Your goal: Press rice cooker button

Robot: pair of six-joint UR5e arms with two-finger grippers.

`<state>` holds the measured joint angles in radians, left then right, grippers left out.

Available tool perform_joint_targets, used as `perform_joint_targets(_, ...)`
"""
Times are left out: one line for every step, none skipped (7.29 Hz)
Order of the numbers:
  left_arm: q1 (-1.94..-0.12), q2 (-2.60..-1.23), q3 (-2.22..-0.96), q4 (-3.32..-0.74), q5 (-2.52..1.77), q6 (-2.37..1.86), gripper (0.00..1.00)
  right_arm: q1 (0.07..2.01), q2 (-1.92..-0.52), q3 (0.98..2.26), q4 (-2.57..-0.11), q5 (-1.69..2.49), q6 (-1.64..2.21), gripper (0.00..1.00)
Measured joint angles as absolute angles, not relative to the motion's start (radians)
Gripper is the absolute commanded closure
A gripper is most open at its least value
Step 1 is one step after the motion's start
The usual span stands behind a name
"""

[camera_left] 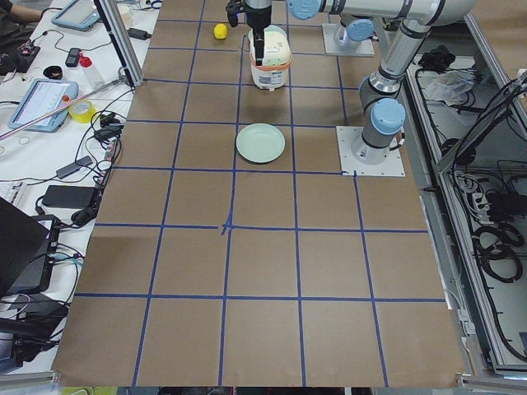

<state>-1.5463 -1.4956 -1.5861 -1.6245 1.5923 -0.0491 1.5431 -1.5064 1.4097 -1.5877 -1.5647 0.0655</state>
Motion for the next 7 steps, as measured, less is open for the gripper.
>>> perform_joint_targets(-1.546,-1.496,-1.586,-1.624,1.592,-0.049,0.00,1.543,-1.506,1.410,-1.588,-1.565,0.063,0.15)
perform_joint_targets(-1.546,-1.496,-1.586,-1.624,1.592,-0.049,0.00,1.543,-1.506,1.410,-1.588,-1.564,0.061,0.19)
perform_joint_targets(-1.546,-1.496,-1.586,-1.624,1.592,-0.050,0.00,1.543,-1.506,1.410,-1.588,-1.564,0.059,0.28)
perform_joint_targets(-1.546,-1.496,-1.586,-1.625,1.592,-0.050,0.00,1.543,-1.506,1.410,-1.588,-1.563,0.058,0.28)
perform_joint_targets(-1.546,-1.496,-1.586,-1.625,1.592,-0.050,0.00,1.543,-1.506,1.410,-1.587,-1.562,0.057,0.26)
perform_joint_targets(-1.546,-1.496,-1.586,-1.624,1.592,-0.050,0.00,1.543,-1.506,1.410,-1.586,-1.560,0.057,0.23)
perform_joint_targets(-1.546,-1.496,-1.586,-1.624,1.592,-0.050,0.00,1.543,-1.506,1.410,-1.585,-1.558,0.058,0.36)
